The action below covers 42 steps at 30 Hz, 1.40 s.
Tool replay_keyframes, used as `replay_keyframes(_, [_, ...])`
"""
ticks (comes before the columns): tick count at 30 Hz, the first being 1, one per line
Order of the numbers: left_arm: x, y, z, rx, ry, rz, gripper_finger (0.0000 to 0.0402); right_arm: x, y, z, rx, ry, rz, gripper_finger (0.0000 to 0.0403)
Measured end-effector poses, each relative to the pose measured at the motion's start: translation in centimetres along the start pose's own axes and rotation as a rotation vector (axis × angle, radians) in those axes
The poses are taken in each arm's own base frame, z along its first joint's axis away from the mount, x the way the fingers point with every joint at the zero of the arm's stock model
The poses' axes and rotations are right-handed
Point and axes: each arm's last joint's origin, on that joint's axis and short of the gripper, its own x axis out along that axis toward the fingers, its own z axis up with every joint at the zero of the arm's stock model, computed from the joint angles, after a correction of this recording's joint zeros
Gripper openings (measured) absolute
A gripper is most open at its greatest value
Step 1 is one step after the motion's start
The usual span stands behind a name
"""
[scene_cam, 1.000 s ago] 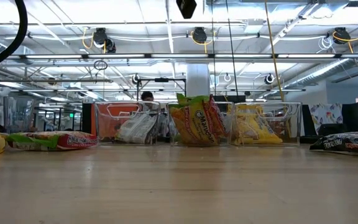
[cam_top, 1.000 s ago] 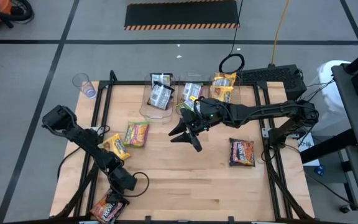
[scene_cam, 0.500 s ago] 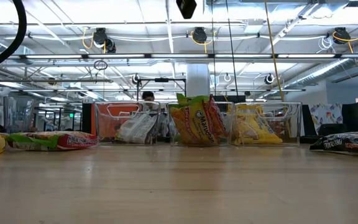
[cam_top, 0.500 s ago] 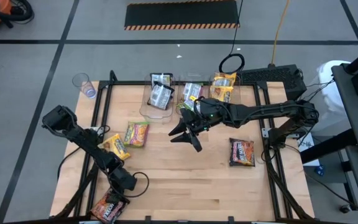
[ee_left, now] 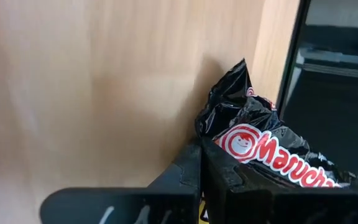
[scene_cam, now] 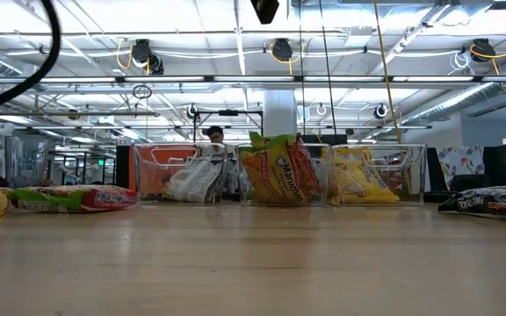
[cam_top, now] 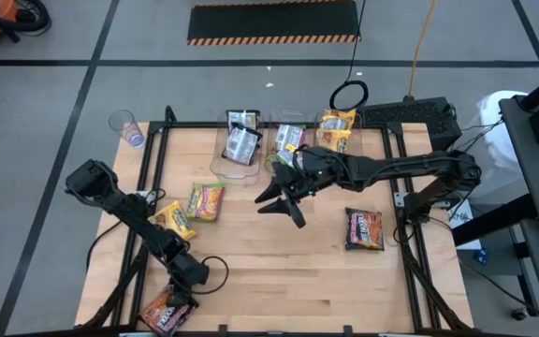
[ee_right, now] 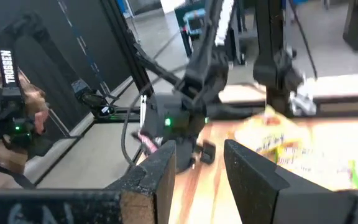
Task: Sort Maruchan noodles
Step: Put the black noodle pack into the left transparent bin
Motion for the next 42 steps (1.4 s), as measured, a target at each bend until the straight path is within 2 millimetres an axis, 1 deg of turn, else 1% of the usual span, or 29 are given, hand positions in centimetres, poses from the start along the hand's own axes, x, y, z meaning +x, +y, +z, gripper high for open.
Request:
replay_keyframes(4, [-0.5, -0.2, 0.8, 0.005, -0.023, 0.041, 0.0001, -1.2, 0.7, 1.0, -0.086, -0.035, 0.005, 0.0130])
replay_keyframes(8, [-1.1, -0.4, 1.7, 0.028, -0.059, 0.076, 0.0001, -3.3, 1.7, 2.4, -0.144, -0.091, -0.039, 0.0130])
replay_keyframes(13, [-2.3, -0.2, 3.2, 0.036, -0.114, 0.159, 0.0001, -6.4, 3.0, 3.6, -0.155, -0.126, -0.138, 0.0130])
replay_keyframes(19, [-4.4, 0.4, 5.5, 0.031, -0.213, 0.292, 0.0000, -9.4, 4.1, 4.2, -0.148, -0.125, -0.219, 0.0130])
replay_keyframes(23, [-6.3, 0.2, 7.1, 0.031, -0.266, 0.346, 0.0000, -10.8, 4.6, 4.2, -0.141, -0.112, -0.262, 0.0130])
replay_keyframes(28, [-9.1, -1.3, 8.0, 0.042, -0.338, 0.421, 0.0000, -11.5, 4.8, 3.8, -0.129, -0.069, -0.289, 0.0130])
replay_keyframes(32, [-11.7, -3.1, 7.7, 0.047, -0.412, 0.471, 0.0000, -11.5, 4.7, 3.4, -0.136, -0.023, -0.294, 0.0130])
replay_keyframes(37, [-15.2, -4.8, 6.8, 0.033, -0.527, 0.586, 0.0000, -11.6, 4.5, 2.8, -0.121, 0.035, -0.312, 0.0130])
replay_keyframes(42, [-18.4, -5.8, 6.4, 0.032, -0.593, 0.713, 0.0000, -12.0, 4.6, 2.9, -0.163, 0.037, -0.352, 0.0130])
